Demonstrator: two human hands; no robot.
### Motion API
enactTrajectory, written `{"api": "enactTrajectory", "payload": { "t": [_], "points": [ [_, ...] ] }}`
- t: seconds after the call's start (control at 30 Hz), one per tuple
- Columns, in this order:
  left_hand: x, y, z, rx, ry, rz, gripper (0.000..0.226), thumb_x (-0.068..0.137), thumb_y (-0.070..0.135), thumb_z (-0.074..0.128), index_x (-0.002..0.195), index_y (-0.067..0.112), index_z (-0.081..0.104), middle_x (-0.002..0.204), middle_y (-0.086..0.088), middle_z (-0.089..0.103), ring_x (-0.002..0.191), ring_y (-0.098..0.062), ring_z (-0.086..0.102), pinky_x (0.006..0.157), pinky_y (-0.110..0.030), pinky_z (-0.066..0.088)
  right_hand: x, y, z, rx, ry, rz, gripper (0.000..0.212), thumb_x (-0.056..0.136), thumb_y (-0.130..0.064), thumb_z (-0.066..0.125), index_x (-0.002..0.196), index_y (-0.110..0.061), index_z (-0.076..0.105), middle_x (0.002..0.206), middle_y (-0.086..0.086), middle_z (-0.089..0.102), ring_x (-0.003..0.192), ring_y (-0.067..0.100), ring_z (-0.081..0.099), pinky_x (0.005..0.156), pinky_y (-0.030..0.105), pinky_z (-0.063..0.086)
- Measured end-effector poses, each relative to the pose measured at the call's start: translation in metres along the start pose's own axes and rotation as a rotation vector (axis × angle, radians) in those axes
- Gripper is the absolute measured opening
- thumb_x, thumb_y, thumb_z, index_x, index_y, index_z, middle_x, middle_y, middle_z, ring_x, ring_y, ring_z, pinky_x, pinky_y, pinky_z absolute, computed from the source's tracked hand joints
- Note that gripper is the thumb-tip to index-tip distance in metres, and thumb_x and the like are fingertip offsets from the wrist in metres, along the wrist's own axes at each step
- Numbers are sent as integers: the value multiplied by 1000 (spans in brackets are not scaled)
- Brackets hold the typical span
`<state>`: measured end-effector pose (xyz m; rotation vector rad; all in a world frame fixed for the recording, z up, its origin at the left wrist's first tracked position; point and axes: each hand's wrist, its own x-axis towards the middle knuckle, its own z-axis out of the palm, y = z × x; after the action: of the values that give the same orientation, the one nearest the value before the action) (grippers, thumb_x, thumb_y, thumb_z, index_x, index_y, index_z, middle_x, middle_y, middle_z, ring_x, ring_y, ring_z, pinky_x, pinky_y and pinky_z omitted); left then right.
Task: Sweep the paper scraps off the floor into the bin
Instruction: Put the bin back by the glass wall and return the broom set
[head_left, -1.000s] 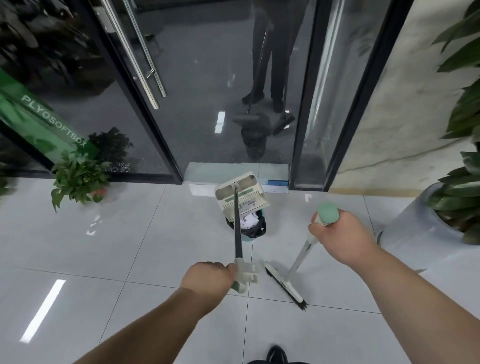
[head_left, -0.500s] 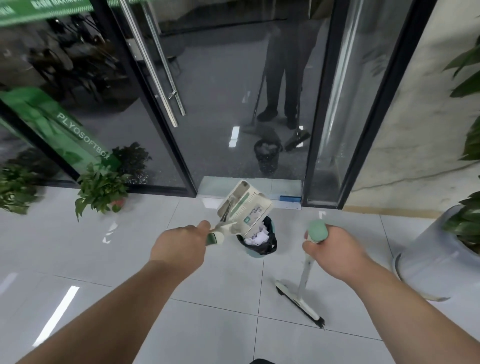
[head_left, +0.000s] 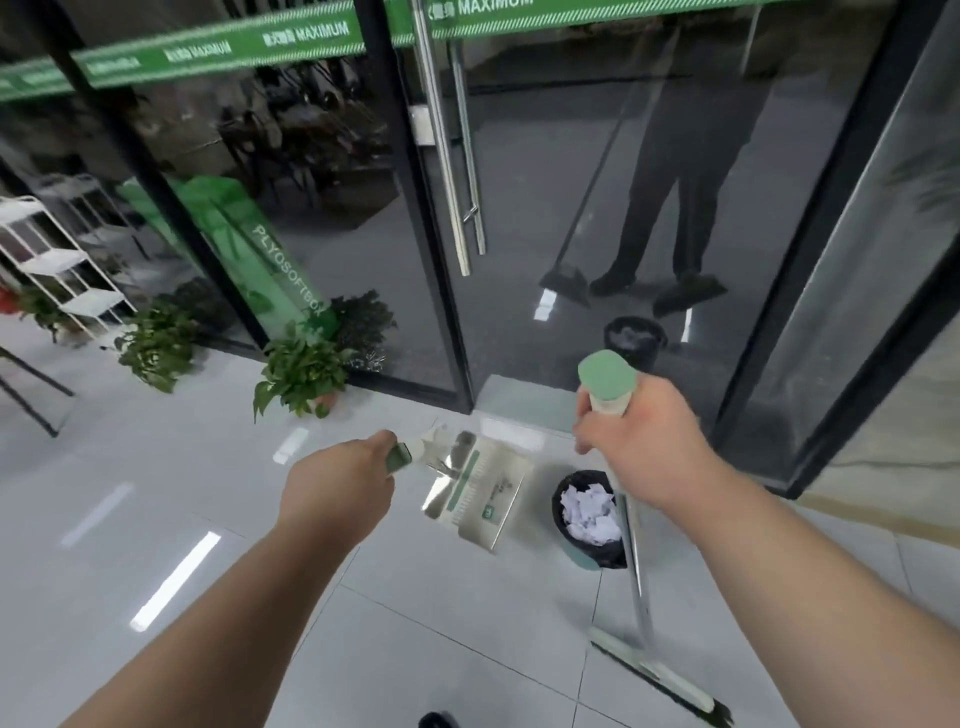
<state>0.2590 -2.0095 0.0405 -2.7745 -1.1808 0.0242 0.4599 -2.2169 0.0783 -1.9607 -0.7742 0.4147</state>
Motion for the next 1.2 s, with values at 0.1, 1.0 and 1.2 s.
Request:
{"api": "enactTrajectory", "payload": {
  "t": [0.1, 1.0, 1.2],
  "points": [
    [28, -32, 11, -2, -20, 27, 20, 92, 16, 48, 107, 28, 52, 70, 6, 46, 66, -20, 51, 51, -30, 31, 41, -50, 47, 135, -55, -87, 8, 72, 0, 58, 72, -8, 58, 50, -3, 52, 50, 20, 50, 56, 36, 44],
    [114, -227, 58, -160, -71, 29, 27, 87, 10, 46, 104, 27, 57, 79, 4, 54, 72, -24, 54, 59, -31, 40, 170, -262, 312, 424, -78, -206, 17, 76, 1, 65, 71, -5, 50, 58, 13, 43, 49, 21, 40, 49, 36, 40],
    [123, -225, 48, -182, -43, -17, 20, 84, 10, 47, 95, 26, 54, 70, 3, 50, 67, -25, 53, 55, -29, 37, 179, -259, 322, 542, -73, -220, 14, 66, -2, 64, 67, -1, 49, 55, 11, 41, 51, 20, 38, 47, 34, 39]
  ]
}}
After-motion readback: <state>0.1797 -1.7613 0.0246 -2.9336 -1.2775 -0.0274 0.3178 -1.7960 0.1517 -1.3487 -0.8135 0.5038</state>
